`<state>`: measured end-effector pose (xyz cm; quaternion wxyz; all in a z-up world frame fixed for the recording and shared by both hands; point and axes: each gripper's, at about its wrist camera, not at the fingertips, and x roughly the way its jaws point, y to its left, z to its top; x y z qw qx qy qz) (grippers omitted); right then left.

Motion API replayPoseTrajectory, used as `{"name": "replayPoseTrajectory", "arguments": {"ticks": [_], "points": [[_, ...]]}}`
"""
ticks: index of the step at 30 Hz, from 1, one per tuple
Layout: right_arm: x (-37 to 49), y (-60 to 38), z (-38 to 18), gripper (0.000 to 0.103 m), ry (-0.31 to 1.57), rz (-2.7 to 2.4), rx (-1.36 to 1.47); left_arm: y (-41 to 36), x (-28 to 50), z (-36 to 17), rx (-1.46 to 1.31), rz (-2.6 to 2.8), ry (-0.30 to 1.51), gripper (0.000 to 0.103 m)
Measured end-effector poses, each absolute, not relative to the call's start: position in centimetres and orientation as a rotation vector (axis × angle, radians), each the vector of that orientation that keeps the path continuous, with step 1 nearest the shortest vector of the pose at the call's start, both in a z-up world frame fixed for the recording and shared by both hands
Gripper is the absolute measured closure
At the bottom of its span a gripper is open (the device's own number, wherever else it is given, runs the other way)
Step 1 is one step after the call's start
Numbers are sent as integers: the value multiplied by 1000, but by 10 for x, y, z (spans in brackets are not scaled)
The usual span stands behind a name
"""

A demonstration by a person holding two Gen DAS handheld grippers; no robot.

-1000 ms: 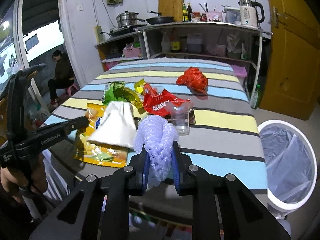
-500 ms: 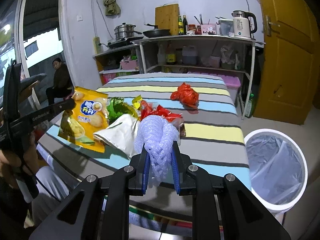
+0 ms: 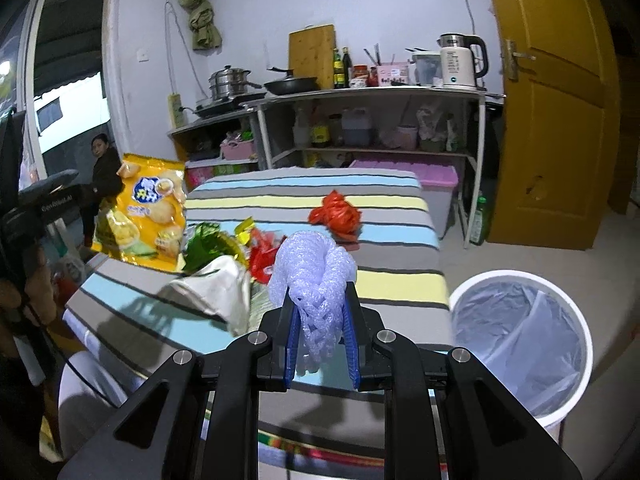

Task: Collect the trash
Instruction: 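Carry the net and chip bag over the white bin and open both tools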

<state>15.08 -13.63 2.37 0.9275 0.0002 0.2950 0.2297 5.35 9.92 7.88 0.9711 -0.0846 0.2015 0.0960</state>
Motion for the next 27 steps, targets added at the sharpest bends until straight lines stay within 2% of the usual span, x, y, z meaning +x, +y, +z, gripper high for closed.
{"name": "replayPoseTrajectory", "arguments": {"ticks": [9, 27], "points": [[154, -169, 26, 83, 588, 386, 31, 57, 81, 93, -163, 66, 401, 100], [183, -268, -1, 83, 657, 154, 137, -110, 171, 33, -97, -297, 580, 100]]}}
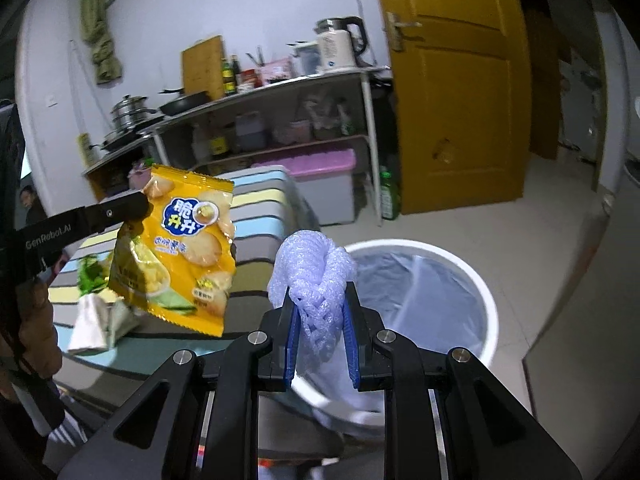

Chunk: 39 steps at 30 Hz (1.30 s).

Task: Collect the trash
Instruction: 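Carry the net and chip bag over the white bin and open both tools, then grasp the white paper bag with the left tool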

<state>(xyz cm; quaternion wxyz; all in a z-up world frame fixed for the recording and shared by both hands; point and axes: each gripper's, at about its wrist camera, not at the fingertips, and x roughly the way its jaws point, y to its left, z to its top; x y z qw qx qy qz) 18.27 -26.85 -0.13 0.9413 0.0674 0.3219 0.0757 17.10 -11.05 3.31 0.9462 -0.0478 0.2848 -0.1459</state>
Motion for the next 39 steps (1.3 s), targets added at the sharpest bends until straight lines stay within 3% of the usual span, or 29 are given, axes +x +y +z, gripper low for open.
{"name": "replayPoseTrajectory", "arguments": {"ticks": [8, 15, 17, 19, 39], "points": [[204, -297, -20, 80, 698, 99, 179, -154, 198, 8, -81, -379, 635, 99], [212, -302, -34, 63, 716, 92, 179, -170, 207, -8, -58, -421, 661, 97], [215, -303, -36, 61, 717, 89, 183, -171, 208, -10, -51, -423, 664, 87], [216, -303, -37, 61, 720, 84, 184, -171, 207, -10, -54, -422, 664, 83], [186, -260, -9, 61, 676, 171, 112, -102, 149, 17, -79, -285, 593, 83]]}}
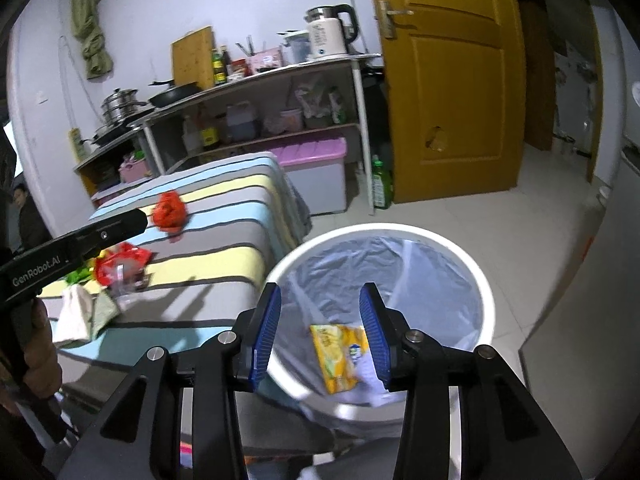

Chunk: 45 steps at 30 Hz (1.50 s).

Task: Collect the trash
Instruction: 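Grasp the white paper bag with the left tool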

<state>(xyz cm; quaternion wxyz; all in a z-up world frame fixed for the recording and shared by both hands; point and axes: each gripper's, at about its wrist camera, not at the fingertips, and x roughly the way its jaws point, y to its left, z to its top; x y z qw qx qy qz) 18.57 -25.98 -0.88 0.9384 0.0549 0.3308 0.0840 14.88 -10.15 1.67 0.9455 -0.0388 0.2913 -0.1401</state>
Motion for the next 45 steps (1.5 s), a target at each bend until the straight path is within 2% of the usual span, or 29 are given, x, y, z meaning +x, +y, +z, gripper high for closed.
{"name": "replayPoseTrajectory", "arguments": {"ticks": [9, 11, 18, 23, 28, 32, 39, 45], "points": [[166, -204, 2, 61, 664, 308, 57, -42, 105, 20, -94, -171, 564, 81], [163, -192, 4, 61, 665, 340, 45, -29, 94, 19, -98, -140, 562, 75], [156, -158, 4, 61, 669, 423, 9, 9, 71, 11, -108, -52, 573, 69], [156, -144, 2, 61, 676, 463, -10, 28, 61, -4, -135, -10, 603, 58], [161, -137, -5, 61, 694, 480, -18, 39, 61, -23, -158, 24, 647, 57], [164, -135, -8, 61, 702, 486, -20, 43, 67, -32, -174, 41, 673, 45], [170, -133, -16, 61, 723, 491, -23, 43, 81, -45, -214, 38, 731, 43], [173, -128, -19, 61, 733, 500, -28, 43, 90, -55, -247, 32, 766, 33]]}}
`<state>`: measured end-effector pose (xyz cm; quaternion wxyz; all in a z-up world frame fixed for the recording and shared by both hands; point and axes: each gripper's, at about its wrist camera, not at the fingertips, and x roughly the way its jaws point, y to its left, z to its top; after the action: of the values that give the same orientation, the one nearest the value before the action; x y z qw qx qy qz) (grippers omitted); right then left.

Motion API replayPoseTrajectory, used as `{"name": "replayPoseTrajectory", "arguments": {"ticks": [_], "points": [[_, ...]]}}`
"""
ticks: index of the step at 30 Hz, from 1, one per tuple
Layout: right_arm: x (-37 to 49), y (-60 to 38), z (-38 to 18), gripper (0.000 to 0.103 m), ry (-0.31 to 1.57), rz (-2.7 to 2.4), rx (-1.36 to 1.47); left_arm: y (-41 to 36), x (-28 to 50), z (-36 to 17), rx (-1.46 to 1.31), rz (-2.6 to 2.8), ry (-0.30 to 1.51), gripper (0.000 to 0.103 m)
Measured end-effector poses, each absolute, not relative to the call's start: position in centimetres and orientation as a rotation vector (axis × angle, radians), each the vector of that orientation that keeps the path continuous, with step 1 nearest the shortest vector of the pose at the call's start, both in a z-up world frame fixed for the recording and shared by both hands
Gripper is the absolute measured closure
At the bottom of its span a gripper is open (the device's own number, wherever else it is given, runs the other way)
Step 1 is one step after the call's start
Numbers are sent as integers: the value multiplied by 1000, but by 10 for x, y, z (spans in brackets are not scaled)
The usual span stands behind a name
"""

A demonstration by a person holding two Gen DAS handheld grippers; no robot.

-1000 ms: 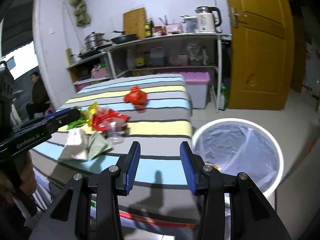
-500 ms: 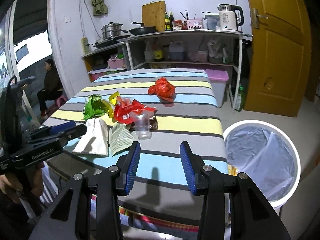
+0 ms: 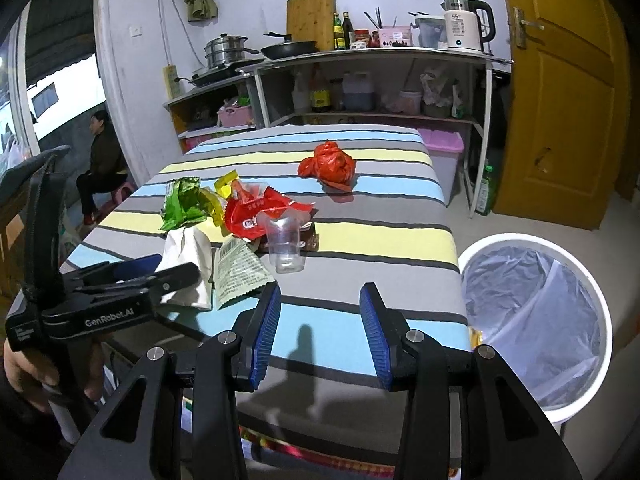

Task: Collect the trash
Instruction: 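Grasp the white paper bag with the left tool, then grasp the barcode paper strip with the right tool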

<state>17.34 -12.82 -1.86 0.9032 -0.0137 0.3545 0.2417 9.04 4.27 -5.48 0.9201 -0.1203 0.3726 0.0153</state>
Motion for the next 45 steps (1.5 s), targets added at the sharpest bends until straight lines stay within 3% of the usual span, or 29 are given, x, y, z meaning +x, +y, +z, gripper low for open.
{"name": "replayPoseTrajectory", "arguments": {"ticks": [3, 8, 13, 35, 39, 45], "points": [[174, -126, -19, 61, 734, 504, -32, 43, 91, -56, -246, 26, 764, 34], [176, -117, -20, 61, 739, 524, -42, 41, 89, -55, -224, 18, 768, 45], [179, -102, -22, 61, 750, 570, -60, 47, 83, -50, -209, 12, 752, 51], [213, -26, -48, 57, 781, 714, -254, 97, 68, -38, -263, 80, 681, 52], [215, -20, -52, 45, 811, 740, -295, 98, 68, -40, -271, 76, 680, 52], [212, -10, -56, 43, 823, 733, -383, 100, 69, -42, -283, 74, 680, 52]]}}
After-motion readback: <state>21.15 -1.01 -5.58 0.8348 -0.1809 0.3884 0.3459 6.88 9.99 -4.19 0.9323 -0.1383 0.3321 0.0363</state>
